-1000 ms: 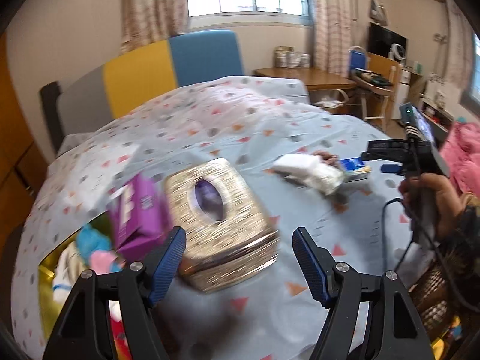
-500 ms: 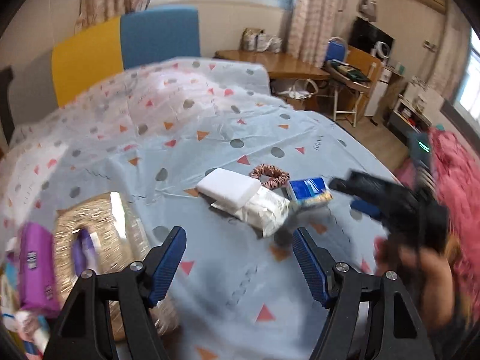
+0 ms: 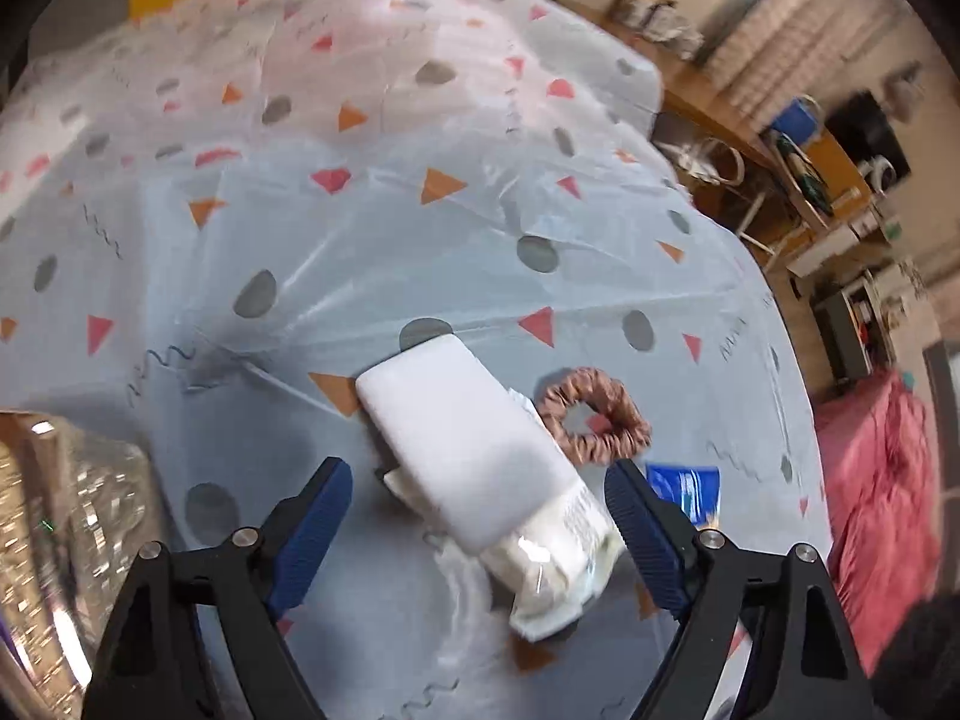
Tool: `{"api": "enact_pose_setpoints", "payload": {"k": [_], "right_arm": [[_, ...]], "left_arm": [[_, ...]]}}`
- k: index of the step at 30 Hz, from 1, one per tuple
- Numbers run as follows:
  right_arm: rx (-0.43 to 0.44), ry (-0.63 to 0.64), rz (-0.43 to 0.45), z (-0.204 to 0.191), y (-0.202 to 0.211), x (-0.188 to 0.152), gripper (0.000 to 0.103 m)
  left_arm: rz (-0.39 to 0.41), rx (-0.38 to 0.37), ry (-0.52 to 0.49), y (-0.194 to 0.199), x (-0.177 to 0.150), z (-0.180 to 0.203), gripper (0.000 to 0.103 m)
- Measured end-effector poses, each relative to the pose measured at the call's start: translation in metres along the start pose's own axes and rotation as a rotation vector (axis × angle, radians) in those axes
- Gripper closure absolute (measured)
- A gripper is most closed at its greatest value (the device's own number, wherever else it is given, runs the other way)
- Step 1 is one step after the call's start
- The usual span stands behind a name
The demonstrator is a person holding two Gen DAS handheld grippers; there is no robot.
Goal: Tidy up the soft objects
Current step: 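Grasp the white sponge block with the left tool, then grasp the white plastic packet with the right tool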
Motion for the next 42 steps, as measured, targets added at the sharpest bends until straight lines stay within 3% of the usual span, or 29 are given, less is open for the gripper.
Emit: {"api": "enact_pose_setpoints", "payload": {"k": [10,12,14,19,25,32,38,42], "right_arm": [[0.022,0.005,-0.032,-0.002,-0.004,-0.002,0.042],[0.022,0.003,-0.034,-0.002,-0.005,-0.002,0.042],[0.019,0.007,-0.035,-0.002,-0.006,-0.002,0.042],[0.009,0.005,-0.024,-0.001,-0.005,-0.002,0.042],[-0.006,-0.024,-0.011,0.007,-0.003,0.0,0.042],[0.021,-0.086,-0.019,0.02,-0.001,0.003,0.042],[0.05,0.003,-0.087,0.003,-0.012,-0.005,0.042],[0.044,0.246,-0.152,-0.041,-0.026,-0.022,0.042]], "left_arm": [[-0.108,0.029,0.068,-0.05,0.022,-0.008,0.016],[-0.124,0.041,0.051,-0.054,0.02,-0.012,0.031],[-0.094,0.048,0.046,-0.047,0.017,-0.018,0.038],[-0.004,0.075,-0.039,-0.011,-0.003,-0.018,0.04],[0.089,0.114,-0.284,0.029,-0.072,0.012,0.04],[0.088,0.116,-0.518,0.035,-0.178,0.023,0.04],[0.114,0.122,-0.562,0.041,-0.237,-0.012,0.04],[0.133,0.073,-0.506,0.043,-0.238,-0.026,0.04]]}}
Point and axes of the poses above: each gripper's, at about its wrist camera, not at the fingertips, and y roughly against the way its jaws point, z to its right, x to its top, the point moved 1 cm from there along -y, roughly the way its jaws point, and after that the axes turned 5 degrees about -y, right-handed, at the moved point
